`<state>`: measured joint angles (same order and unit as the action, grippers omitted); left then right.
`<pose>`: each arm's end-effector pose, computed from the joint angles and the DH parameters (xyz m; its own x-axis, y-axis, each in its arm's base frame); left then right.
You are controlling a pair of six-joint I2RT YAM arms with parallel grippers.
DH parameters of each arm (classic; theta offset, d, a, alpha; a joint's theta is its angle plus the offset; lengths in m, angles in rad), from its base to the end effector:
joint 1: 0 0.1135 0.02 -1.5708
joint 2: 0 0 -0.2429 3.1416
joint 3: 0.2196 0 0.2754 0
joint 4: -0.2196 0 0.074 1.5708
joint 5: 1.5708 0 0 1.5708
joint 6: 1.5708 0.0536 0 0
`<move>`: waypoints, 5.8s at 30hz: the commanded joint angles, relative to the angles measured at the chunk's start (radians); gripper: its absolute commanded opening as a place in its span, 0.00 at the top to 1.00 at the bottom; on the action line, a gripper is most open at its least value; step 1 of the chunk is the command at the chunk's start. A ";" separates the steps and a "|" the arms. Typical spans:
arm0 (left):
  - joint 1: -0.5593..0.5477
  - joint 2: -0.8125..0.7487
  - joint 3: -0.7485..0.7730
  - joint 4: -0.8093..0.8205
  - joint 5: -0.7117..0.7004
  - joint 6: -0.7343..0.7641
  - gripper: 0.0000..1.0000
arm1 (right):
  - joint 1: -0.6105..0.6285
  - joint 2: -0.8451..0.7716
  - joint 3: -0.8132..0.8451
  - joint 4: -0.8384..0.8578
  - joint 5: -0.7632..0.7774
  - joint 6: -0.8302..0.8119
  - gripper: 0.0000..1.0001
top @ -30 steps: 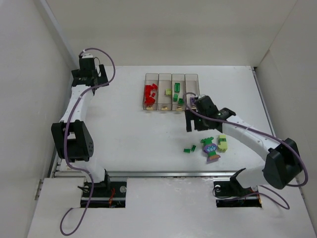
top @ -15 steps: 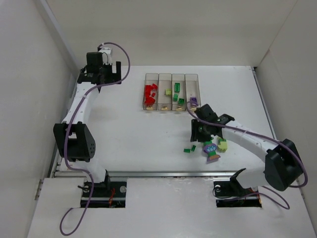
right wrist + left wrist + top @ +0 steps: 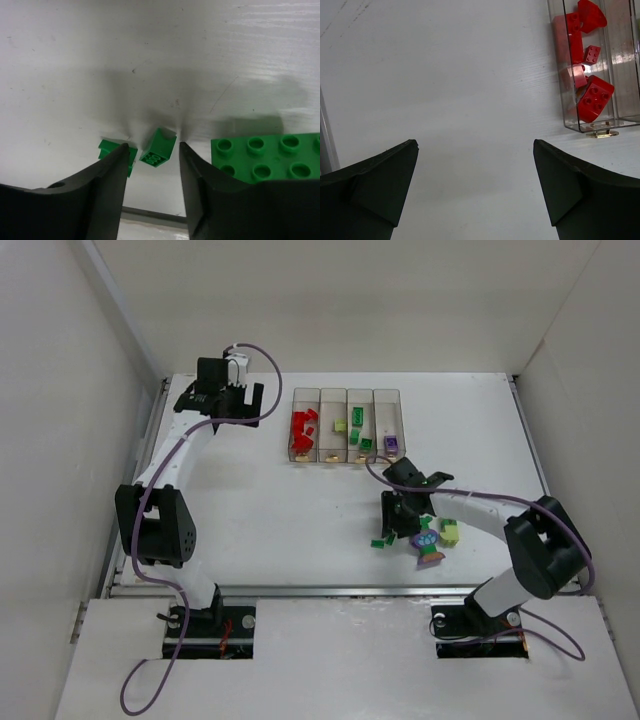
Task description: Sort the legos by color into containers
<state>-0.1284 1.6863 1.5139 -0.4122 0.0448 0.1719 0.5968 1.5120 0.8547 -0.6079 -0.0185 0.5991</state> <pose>0.4256 -0.0574 0.2974 -0.5110 0.2383 -0.8259 0.2562 0.9594 0.1183 0.2423 0.1658 0.1176 -0.9709 0.0220 -0.2385 -0.0230 0.9826 0.1842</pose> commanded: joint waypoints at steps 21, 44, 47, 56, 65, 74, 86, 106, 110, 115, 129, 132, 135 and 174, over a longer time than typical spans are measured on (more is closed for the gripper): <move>0.119 -0.071 0.109 0.058 -0.023 -0.262 0.00 | 0.009 0.100 0.476 0.193 0.236 -0.352 1.00; 0.194 -0.122 0.032 0.026 0.093 -0.397 0.00 | -0.100 0.645 1.129 0.094 0.299 -0.413 0.30; 0.194 -0.122 0.032 0.026 0.125 -0.373 0.00 | -0.100 0.562 1.052 0.103 0.299 -0.423 0.20; 0.194 -0.112 0.032 0.026 0.145 -0.364 0.00 | -0.057 0.202 0.729 0.048 -0.024 -0.659 0.09; 0.194 -0.085 0.032 0.026 0.184 -0.344 0.00 | 0.204 0.234 0.475 -0.395 -0.030 -0.535 0.12; 0.194 -0.076 0.032 0.026 0.214 -0.344 0.00 | 0.278 0.342 0.452 -0.427 0.000 -0.481 0.13; 0.204 -0.076 0.032 0.026 0.194 -0.344 0.00 | 0.278 0.430 0.497 -0.437 0.100 -0.487 0.43; 0.204 -0.076 0.032 0.026 0.141 -0.344 0.00 | 0.051 0.387 0.940 -0.077 0.140 -0.423 1.00; 0.204 -0.089 0.042 0.017 0.132 -0.334 0.00 | -0.067 0.541 1.111 -0.046 0.157 -0.320 1.00; 0.213 -0.100 0.042 0.016 0.112 -0.325 0.00 | -0.138 0.662 1.219 0.013 0.083 -0.317 1.00; 0.231 -0.100 0.060 0.007 0.102 -0.316 0.00 | -0.149 0.665 1.213 0.073 0.129 -0.358 0.41; 0.231 -0.089 0.060 0.007 0.115 -0.316 0.00 | -0.149 0.585 1.150 0.111 0.152 -0.358 0.35; 0.240 -0.077 0.060 0.007 0.136 -0.316 0.00 | -0.149 0.556 1.121 0.129 0.138 -0.367 0.26; 0.262 0.001 0.135 -0.030 0.309 -0.273 0.00 | -0.585 -0.199 0.017 -0.102 0.107 0.039 0.05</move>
<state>0.1284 1.6932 1.6058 -0.4469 0.3229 -0.1123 0.0082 1.3609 0.8852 -0.7063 0.0292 0.6006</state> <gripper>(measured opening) 0.997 0.956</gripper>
